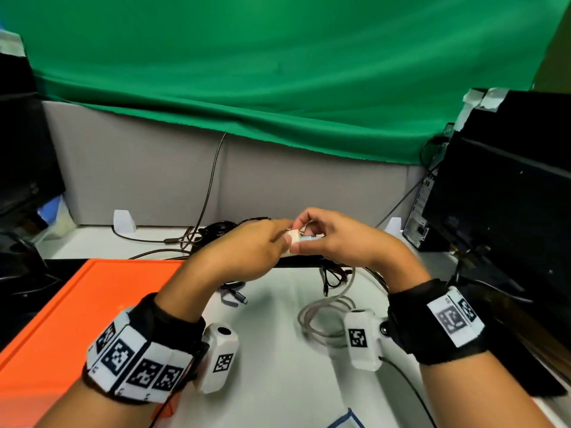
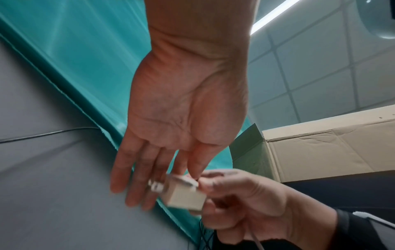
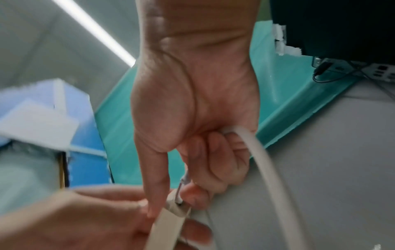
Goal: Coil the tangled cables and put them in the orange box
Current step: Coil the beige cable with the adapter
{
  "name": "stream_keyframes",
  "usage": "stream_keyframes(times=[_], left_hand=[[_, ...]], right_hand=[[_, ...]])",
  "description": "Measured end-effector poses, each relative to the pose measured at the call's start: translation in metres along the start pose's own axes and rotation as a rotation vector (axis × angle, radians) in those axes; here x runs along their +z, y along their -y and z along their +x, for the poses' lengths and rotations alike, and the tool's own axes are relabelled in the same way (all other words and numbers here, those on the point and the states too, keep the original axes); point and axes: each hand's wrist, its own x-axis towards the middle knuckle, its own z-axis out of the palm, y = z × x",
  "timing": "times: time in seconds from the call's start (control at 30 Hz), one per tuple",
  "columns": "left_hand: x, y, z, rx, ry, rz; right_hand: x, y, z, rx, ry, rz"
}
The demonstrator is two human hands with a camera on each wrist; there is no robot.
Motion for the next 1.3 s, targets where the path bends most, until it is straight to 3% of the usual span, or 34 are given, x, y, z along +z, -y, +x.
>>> stream_keyframes(times=[0.07,0.23,0.33,0.43,0.5,0.57,0.7,0.83,1.0,1.13,1.2,1.3], left_hand=[[-0.001,0.003,0.001,-0.002,-0.013,-0.039],[-0.028,0.019,-0.006,-0.065,-0.216,-0.311],[-0.034,0.017,-0.010,-0.011,-0.237,-0.391],[-0.026,0.000,-0.013,0.087,-0.136,-0.444],[-0.021,-0.008,-0.014,0.120,-0.084,-0.488],[-0.024,-0.011,-0.015,0.154,-0.128,-0.581],[-0.049,-0.010,-0.026,0.160,-0.396,-0.836],[-0.067,-0.006,-0.038,0.185,-0.670,-0.950],[-0.087,0.018,-0.042,0.182,-0.964,-1.047],[-0.088,0.025,-0.039,0.118,-1.075,-1.088],[-0.082,0.018,-0.038,0.070,-1.056,-0.953],[-0.072,0.006,-0.033,0.009,-0.830,-0.793]], right_hand=[[0.001,0.002,-0.005,-0.019,-0.046,0.166],[-0.010,-0.006,-0.015,-0.114,-0.181,0.722],[-0.009,0.000,-0.013,-0.161,-0.245,0.775],[-0.002,0.015,-0.012,-0.227,-0.249,0.775],[0.002,0.023,-0.014,-0.247,-0.222,0.718],[0.000,0.024,-0.019,-0.205,-0.180,0.562],[-0.015,0.005,-0.031,0.024,0.008,0.099],[-0.021,-0.011,-0.030,0.131,0.074,-0.060],[-0.029,-0.017,-0.027,0.109,-0.163,0.043],[-0.029,-0.037,-0.018,0.255,-0.339,0.066],[-0.026,-0.043,-0.012,0.310,-0.405,0.020],[-0.025,-0.045,-0.008,0.360,-0.520,-0.214]])
